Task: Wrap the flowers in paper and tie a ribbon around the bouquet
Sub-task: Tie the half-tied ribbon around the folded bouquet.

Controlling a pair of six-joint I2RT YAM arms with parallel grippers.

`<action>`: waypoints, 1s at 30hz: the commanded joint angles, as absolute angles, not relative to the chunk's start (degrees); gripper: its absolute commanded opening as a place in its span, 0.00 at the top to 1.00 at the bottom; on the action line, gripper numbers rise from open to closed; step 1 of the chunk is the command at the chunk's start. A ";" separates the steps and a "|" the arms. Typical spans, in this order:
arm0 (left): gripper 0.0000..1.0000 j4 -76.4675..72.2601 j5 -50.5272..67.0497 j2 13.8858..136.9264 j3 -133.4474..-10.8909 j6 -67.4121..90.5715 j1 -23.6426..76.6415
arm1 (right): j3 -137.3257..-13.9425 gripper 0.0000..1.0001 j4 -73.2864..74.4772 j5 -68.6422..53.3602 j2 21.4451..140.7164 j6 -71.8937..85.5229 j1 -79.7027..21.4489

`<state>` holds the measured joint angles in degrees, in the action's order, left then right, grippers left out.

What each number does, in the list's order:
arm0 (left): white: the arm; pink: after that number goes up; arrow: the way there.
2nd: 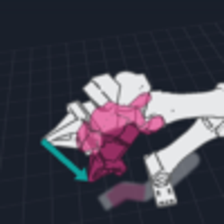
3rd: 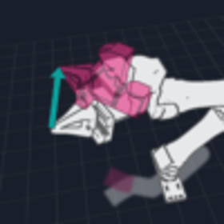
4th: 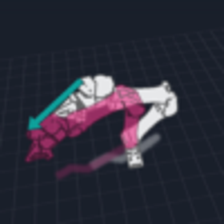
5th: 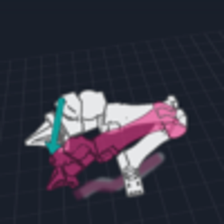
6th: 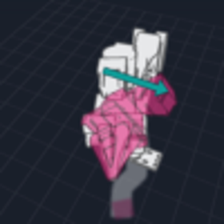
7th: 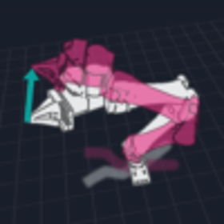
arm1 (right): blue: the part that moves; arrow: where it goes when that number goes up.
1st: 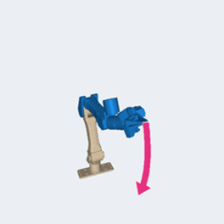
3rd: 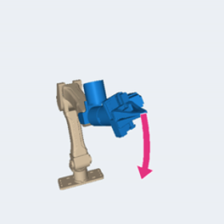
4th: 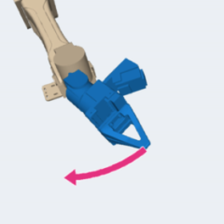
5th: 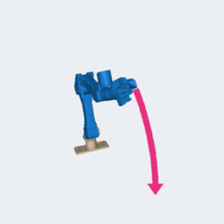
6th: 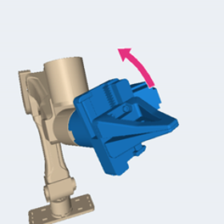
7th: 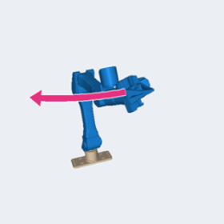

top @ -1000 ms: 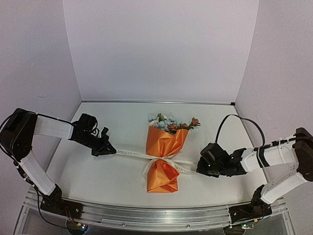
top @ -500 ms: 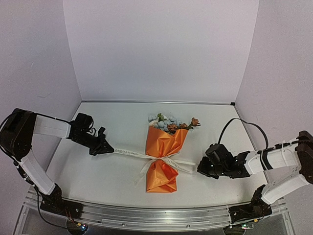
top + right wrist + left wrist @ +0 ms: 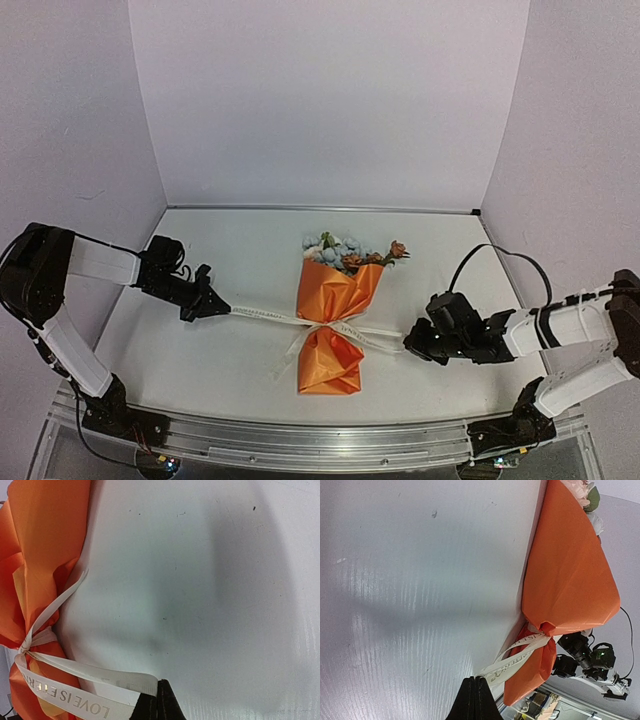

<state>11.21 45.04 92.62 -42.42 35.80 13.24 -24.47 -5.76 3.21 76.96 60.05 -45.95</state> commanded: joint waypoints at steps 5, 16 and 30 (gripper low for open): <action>1.00 10.47 31.90 92.21 -38.98 36.60 7.99 | -21.76 1.00 10.34 10.85 82.10 60.96 -42.92; 1.00 11.59 29.23 94.29 -43.29 35.01 15.47 | -25.83 0.96 15.86 9.12 82.68 57.99 -48.27; 0.43 15.61 24.69 85.87 -46.65 31.14 16.46 | -34.19 0.44 27.52 9.70 69.19 52.37 -48.28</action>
